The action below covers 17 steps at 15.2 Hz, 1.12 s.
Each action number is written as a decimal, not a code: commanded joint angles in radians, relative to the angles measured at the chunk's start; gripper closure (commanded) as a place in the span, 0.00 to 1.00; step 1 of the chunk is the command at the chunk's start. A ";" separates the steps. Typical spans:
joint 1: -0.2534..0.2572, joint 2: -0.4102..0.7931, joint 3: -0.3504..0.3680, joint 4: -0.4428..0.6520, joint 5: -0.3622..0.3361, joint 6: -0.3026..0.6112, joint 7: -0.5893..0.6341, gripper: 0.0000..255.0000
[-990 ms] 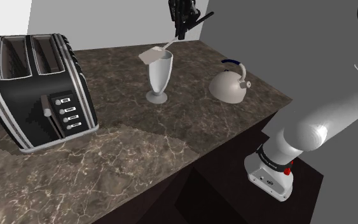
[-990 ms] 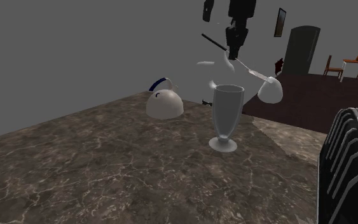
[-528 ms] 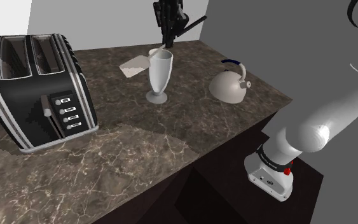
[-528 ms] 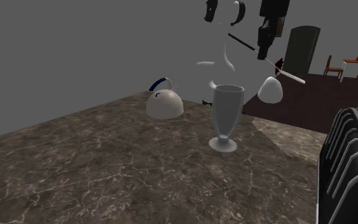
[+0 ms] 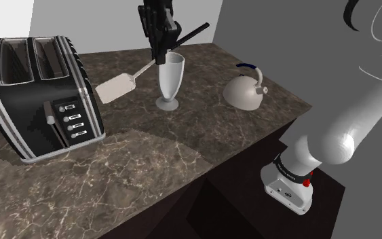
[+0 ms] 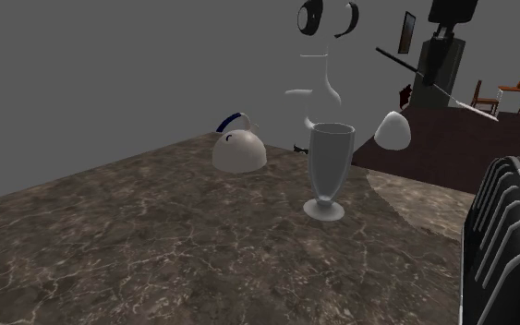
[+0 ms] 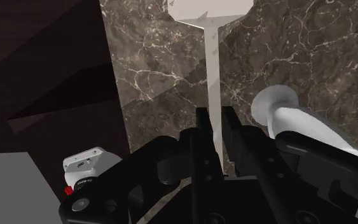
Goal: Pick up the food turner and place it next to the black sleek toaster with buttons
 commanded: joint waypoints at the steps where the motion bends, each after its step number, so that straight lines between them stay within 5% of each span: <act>1: 0.040 0.044 0.030 0.041 -0.026 -0.010 0.069 1.00; 6: 0.183 0.208 0.086 0.215 -0.132 -0.069 0.235 1.00; 17: 0.135 0.145 0.078 -0.010 -0.088 0.107 0.220 1.00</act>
